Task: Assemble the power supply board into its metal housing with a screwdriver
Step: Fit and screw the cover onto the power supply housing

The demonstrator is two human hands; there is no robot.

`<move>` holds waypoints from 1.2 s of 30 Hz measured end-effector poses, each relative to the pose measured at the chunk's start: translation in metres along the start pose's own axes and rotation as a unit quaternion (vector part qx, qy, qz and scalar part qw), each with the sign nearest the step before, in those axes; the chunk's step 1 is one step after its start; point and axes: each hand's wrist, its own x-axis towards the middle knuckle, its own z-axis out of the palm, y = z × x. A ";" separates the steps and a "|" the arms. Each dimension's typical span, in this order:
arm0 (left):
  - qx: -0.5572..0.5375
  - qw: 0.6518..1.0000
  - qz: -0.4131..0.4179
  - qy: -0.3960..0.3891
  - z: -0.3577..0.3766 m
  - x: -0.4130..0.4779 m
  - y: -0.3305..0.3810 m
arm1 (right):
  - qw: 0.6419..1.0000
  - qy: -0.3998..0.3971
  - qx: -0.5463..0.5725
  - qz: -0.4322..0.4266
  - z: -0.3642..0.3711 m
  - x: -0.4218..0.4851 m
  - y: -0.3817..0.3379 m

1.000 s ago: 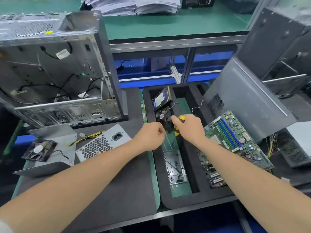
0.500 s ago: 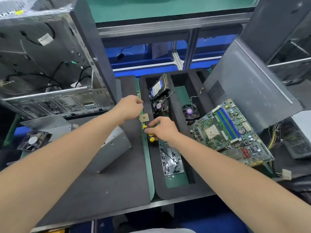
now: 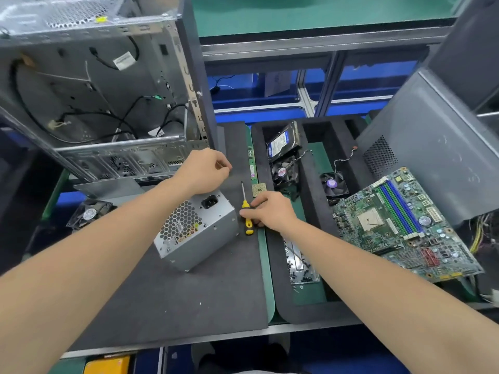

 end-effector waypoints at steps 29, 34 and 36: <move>0.192 0.943 0.254 -0.091 0.170 -0.022 0.034 | 0.872 -0.174 -0.457 -0.001 -0.043 -0.043 0.095; 0.180 0.948 0.247 -0.093 0.173 -0.024 0.028 | 0.899 -0.126 -0.420 0.014 -0.029 -0.036 0.105; 0.166 0.951 0.244 -0.090 0.175 -0.024 0.027 | 0.912 -0.114 -0.395 0.020 -0.026 -0.034 0.110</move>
